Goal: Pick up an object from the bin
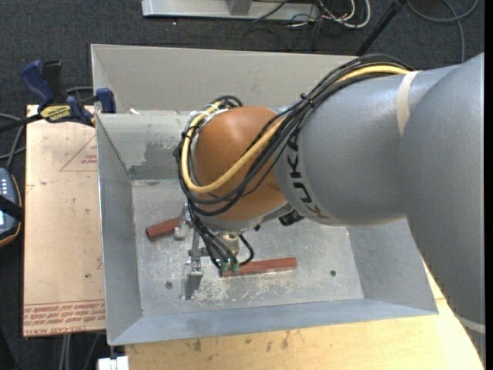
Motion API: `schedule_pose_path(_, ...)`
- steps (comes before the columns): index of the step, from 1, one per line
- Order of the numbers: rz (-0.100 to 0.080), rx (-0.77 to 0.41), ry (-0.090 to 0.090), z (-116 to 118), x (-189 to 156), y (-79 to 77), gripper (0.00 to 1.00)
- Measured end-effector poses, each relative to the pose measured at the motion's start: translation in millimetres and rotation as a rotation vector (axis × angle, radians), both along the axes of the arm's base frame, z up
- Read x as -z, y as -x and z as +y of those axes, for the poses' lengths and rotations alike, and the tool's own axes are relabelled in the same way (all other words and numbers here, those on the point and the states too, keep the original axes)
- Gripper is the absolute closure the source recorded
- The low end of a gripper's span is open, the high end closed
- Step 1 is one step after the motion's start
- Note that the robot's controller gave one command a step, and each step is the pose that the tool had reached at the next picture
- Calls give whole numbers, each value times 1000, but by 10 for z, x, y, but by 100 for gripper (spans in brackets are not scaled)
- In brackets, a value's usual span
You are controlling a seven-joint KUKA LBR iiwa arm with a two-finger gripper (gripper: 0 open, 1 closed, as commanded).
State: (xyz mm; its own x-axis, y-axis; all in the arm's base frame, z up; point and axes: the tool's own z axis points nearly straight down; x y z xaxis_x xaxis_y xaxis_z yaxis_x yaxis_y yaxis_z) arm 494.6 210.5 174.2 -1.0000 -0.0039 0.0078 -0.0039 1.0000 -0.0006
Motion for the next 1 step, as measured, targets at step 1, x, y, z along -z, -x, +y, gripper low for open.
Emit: schedule_pose_path(1,-7,4,-1,-9,-35,-22,0)
